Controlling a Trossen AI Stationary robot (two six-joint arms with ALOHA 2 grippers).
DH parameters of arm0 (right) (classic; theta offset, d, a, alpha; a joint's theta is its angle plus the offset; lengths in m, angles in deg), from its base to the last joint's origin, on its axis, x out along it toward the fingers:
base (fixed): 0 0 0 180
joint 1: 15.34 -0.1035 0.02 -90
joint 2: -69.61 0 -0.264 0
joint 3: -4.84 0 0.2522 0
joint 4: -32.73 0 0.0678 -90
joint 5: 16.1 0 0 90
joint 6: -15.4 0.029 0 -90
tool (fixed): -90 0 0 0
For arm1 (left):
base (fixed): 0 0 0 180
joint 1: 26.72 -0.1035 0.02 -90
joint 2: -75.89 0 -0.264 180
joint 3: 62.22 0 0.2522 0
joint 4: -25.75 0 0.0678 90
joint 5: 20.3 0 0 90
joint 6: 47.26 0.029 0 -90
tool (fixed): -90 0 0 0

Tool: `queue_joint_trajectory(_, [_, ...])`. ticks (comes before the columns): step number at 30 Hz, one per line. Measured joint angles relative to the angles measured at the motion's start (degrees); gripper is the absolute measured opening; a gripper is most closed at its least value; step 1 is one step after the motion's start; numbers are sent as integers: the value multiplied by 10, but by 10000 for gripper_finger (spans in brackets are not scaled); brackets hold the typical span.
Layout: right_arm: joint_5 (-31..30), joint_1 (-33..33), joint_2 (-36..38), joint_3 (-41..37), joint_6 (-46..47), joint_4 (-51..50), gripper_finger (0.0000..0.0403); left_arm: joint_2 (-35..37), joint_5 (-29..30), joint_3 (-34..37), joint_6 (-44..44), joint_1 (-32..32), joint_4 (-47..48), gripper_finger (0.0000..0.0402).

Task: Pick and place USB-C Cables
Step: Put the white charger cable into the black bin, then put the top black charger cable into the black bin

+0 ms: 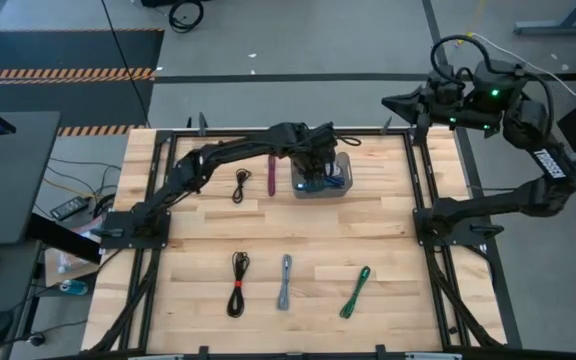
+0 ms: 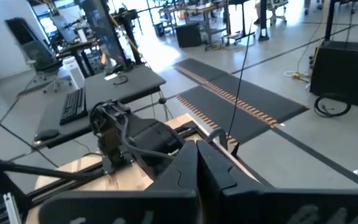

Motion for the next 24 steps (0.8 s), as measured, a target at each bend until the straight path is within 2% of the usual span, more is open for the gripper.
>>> queue_joint_trajectory(5, [4, -3, -7, 0, 0, 1, 0, -4, -14, 0, 3, -1, -1, 34])
queue_joint_trajectory(11, [11, -3, -8, 0, 0, 5, 0, 0, -14, 0, 14, -1, -8, 133])
queue_joint_trajectory(15, [11, -3, -9, 0, 0, 5, 0, 0, -12, 0, 8, -1, -8, 174])
queue_joint_trajectory(20, [17, -3, -8, 0, 0, 5, 0, 10, 22, 0, -47, -6, 16, 182])
queue_joint_trajectory(24, [27, -3, -8, 0, 0, 5, 0, 44, 92, -1, -64, -20, 85, 172])
